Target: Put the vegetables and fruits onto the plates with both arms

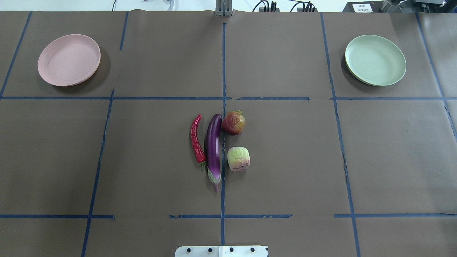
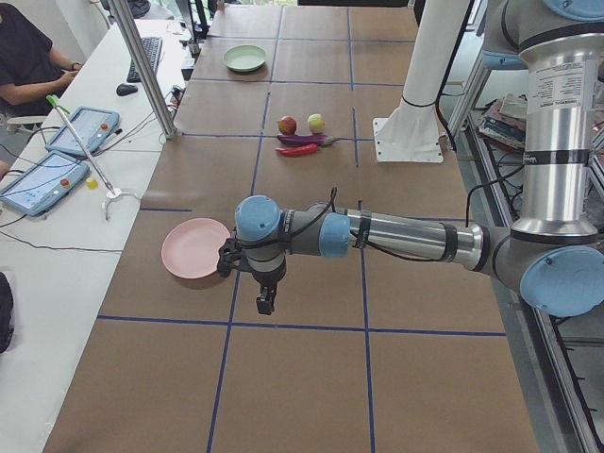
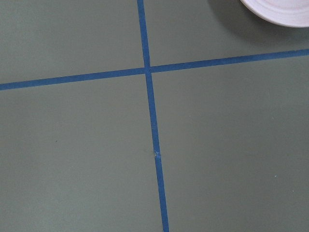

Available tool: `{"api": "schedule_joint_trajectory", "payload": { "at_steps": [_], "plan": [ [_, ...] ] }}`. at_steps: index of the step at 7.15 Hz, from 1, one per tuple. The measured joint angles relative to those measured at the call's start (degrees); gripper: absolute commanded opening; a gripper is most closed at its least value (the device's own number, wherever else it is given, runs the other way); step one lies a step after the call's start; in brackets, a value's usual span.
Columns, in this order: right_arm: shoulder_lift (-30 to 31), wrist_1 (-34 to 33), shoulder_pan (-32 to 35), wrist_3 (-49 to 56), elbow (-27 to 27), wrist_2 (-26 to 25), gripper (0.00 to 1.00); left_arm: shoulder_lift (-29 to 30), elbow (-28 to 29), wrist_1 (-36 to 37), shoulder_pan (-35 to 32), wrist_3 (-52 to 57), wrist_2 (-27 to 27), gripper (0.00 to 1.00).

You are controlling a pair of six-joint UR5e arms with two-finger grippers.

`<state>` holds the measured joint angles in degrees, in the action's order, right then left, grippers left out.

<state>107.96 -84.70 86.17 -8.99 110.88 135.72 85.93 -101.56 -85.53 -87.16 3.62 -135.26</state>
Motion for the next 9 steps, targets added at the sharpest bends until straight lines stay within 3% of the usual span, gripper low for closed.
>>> {"api": "schedule_joint_trajectory", "payload": {
  "at_steps": [5,9],
  "plan": [
    [-11.15,0.0,-11.45,-6.1,-0.03,-0.29,1.0,-0.01,-1.89,-0.12,0.03,0.25,-0.09,1.0],
    [-26.5,0.06,-21.59,-25.96,-0.72,-2.02,1.0,0.05,-1.9,-1.32,0.06,0.19,-0.09,1.0]
  ]
}}
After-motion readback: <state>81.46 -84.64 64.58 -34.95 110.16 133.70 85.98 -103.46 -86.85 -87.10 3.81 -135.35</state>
